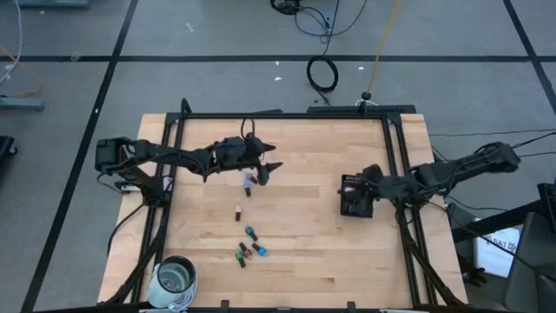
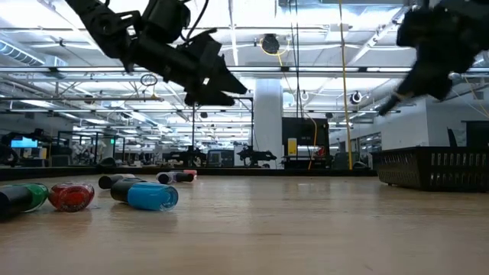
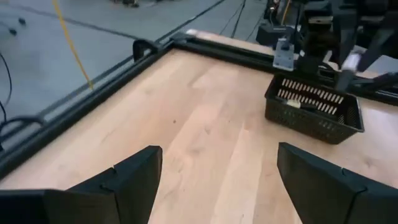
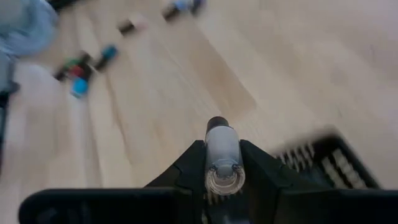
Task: Pick & Place Nail Polish
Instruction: Put the white nail polish into the black basket, then put the light orange nail polish into the black basket
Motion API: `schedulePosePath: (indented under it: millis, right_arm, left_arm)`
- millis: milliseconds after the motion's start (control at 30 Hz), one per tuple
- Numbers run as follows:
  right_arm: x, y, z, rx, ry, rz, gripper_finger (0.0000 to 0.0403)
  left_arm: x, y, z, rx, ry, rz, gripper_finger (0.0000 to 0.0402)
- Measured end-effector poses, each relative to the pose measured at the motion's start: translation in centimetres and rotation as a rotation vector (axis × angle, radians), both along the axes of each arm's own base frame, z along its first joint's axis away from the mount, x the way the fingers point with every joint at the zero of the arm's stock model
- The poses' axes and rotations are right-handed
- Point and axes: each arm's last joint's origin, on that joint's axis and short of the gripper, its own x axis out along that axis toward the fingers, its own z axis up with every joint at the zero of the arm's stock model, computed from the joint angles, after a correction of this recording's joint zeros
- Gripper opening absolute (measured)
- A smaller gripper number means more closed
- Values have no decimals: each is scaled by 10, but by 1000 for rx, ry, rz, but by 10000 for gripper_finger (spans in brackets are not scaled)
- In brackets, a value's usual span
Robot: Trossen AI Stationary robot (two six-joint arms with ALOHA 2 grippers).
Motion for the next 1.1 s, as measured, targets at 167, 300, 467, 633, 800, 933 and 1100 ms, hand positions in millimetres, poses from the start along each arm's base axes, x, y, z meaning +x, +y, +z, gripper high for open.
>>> schedulePosePath:
  millis: [167, 300, 467, 633, 800, 933, 1100]
  right_arm:
    - [-11, 2, -14, 74, 187, -50, 67]
    - [-14, 4, -19, 142, 271, -38, 67]
    - [-16, 3, -20, 143, 292, -42, 96]
    - [-15, 2, -19, 106, 270, -60, 122]
    - [-11, 1, -22, 62, 220, -79, 139]
    - [-9, 1, -29, 66, 195, -81, 153]
    - [-3, 1, -30, 58, 129, -62, 164]
  left_arm:
    - [-1, 4, -1, -14, -2, 20, 312]
    - [-1, 4, -1, -10, 1, 17, 312]
    - [-1, 5, -1, 18, 9, 10, 312]
    - [-1, 5, -1, 19, 7, 10, 312]
    - [-1, 5, -1, 18, 7, 10, 312]
    - [-1, 5, -1, 20, 8, 10, 312]
    - [-2, 5, -2, 66, 36, 20, 312]
